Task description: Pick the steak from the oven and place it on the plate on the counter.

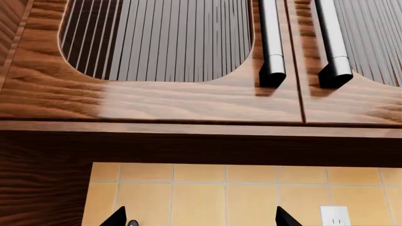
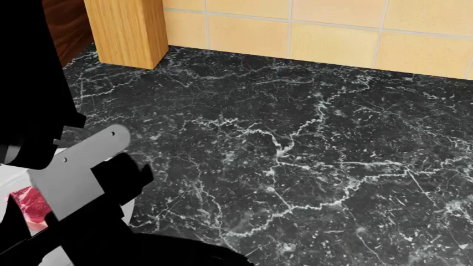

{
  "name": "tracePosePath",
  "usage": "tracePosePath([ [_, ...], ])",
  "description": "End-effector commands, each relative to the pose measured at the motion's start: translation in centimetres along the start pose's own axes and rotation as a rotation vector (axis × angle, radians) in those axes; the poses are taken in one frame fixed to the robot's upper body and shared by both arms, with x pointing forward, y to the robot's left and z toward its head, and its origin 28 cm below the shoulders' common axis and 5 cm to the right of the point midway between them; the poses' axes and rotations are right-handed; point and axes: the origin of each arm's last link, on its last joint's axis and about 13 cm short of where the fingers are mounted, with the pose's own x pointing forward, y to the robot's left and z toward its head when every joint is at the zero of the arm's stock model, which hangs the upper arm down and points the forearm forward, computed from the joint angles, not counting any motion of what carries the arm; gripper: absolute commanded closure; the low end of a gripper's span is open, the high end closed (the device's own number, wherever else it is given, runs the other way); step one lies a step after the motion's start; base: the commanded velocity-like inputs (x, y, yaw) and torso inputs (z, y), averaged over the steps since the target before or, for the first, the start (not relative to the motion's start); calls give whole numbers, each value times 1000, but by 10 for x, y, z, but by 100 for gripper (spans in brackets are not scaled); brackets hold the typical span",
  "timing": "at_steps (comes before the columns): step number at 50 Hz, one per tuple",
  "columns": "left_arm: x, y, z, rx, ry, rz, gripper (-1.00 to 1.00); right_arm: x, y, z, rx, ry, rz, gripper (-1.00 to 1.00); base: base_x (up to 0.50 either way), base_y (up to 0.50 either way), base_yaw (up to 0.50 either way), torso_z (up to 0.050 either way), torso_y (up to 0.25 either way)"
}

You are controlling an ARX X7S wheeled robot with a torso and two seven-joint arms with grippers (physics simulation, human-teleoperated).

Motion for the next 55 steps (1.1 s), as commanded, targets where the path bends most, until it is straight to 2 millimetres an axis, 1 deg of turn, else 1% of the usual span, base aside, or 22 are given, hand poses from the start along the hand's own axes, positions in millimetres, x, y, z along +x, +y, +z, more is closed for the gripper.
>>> tracePosePath([
  [1,1,0,2,9,0,-3,-100,-6,-5,8,-5,-28,-12,-100,0,0,0,0,0],
  [7,2,-1,4,17,0,-6,-100,-18,-11,26,-26,-83,-37,-100,0,0,0,0,0],
  [11,1,-1,5,21,0,-5,-100,-31,-14,45,-47,-196,-47,-100,0,0,0,0,0],
  [17,0,0,5,26,3,-1,-100,-78,-23,95,-150,-391,-141,-100,0,0,0,0,0],
  [18,0,0,5,27,4,-2,-100,-86,-24,101,-156,-413,-154,-100,0,0,0,0,0],
  [19,0,0,5,26,3,-2,-100,-89,-24,103,-170,-420,-169,-100,0,0,0,0,0],
  [20,-1,0,6,27,3,-1,-100,-100,-23,110,-195,-451,-196,-100,0,0,0,0,0],
  [21,-1,0,6,29,3,-1,-100,-102,-24,112,-206,-460,-211,-100,0,0,0,0,0],
  [22,-1,0,6,30,4,1,-100,-113,-24,119,-227,-491,-250,-100,0,0,0,0,0],
  [23,-1,0,6,31,4,0,-100,-116,-24,121,-235,-496,-265,-100,0,0,0,0,0],
  [24,-2,1,6,33,5,2,-100,-125,-23,125,-246,-515,-290,-100,0,0,0,0,0],
  [25,-2,1,6,34,5,3,-100,-127,-23,126,-260,-523,-306,-100,0,0,0,0,0],
  [28,-3,3,6,36,4,9,-100,-147,-20,131,-334,-547,-386,-100,0,0,0,0,0],
  [32,-3,5,6,36,2,15,-100,-164,-21,134,-352,-566,-464,-100,0,0,0,0,0],
  [37,-3,6,6,38,2,17,-100,-173,-18,137,-364,-599,-508,-100,0,0,0,0,0],
  [40,-3,7,7,42,1,19,-100,-183,-13,139,-379,-634,-542,-100,0,0,0,0,0],
  [42,-2,7,7,42,1,18,-100,-186,-10,137,-392,-638,-552,-100,0,0,0,0,0],
  [43,-2,6,6,42,5,3,-100,-194,-1,121,-430,-592,-599,-100,0,0,0,0,0],
  [46,-2,6,5,42,7,5,-100,-194,-1,122,-431,-603,-621,-100,0,0,0,0,0],
  [47,-3,6,6,11,11,3,-100,-194,1,122,-370,-612,-606,-100,0,0,0,0,0],
  [49,-4,5,3,110,4,4,-100,-196,-2,122,-381,-630,-635,-100,0,0,0,0,0],
  [55,-4,6,3,69,11,10,-100,-199,-4,118,-411,-627,-658,-100,0,0,0,0,0],
])
